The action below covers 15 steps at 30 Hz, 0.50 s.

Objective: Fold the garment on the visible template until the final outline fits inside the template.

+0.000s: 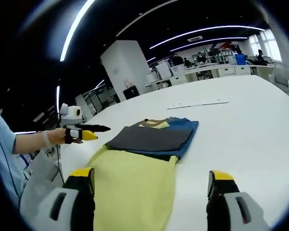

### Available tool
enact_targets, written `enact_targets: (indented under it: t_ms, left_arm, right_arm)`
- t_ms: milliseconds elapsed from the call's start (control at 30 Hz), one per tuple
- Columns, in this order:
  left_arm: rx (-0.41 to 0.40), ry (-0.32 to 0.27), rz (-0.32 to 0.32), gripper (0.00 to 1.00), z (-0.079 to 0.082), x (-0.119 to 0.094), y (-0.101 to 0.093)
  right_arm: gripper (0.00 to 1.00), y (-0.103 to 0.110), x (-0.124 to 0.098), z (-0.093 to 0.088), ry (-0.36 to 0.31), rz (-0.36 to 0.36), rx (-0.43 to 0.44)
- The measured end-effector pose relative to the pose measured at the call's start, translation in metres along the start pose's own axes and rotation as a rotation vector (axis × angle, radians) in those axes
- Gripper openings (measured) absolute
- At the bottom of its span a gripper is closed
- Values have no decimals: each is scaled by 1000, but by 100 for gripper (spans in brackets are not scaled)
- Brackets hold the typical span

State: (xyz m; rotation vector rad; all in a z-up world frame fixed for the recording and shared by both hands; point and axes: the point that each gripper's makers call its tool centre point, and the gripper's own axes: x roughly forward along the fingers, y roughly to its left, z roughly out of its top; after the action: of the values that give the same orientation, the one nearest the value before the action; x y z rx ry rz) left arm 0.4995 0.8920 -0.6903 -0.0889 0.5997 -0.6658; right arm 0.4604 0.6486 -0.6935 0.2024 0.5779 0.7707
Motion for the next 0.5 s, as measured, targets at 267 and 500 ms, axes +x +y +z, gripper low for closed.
enact_targets:
  t_ms: [267,500]
  left_arm:
    - [-3,2,35,86,-13,-36,15]
    - [24,63,55,86,-34,-55,22]
  right_arm:
    - [99,6,7,12,8,23,-36]
    - [100,9,8,13,30,25,-70]
